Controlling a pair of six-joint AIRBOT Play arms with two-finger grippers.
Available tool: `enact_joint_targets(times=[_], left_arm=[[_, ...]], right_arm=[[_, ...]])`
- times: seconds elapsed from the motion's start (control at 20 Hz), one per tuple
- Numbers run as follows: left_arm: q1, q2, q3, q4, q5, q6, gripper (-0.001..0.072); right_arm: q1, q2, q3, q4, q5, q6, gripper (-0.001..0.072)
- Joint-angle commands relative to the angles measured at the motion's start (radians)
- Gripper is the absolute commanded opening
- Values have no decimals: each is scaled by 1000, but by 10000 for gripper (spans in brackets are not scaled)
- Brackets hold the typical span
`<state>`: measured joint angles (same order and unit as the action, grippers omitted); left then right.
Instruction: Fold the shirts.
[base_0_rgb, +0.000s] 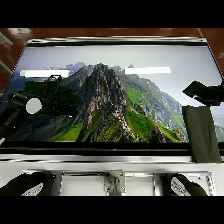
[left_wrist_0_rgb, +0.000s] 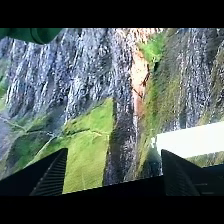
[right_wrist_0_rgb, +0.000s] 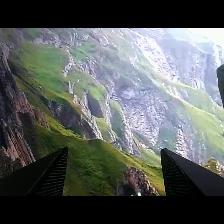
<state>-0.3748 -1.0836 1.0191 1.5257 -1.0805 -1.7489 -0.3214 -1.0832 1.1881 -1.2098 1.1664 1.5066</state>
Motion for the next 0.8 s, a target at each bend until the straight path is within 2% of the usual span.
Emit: enact_joint_targets(times=[0.0, 0.65, 0.75], left_arm=[[0, -1, 0, 0, 0, 0, 690], [0, -1, 0, 0, 1, 0, 690], [0, -1, 0, 0, 35, 0, 690]], right_arm=[[0, 0, 1, 0, 0, 0, 697], [0, 0, 1, 4, -7, 1, 697], [0, 0, 1, 30, -13, 7, 697]])
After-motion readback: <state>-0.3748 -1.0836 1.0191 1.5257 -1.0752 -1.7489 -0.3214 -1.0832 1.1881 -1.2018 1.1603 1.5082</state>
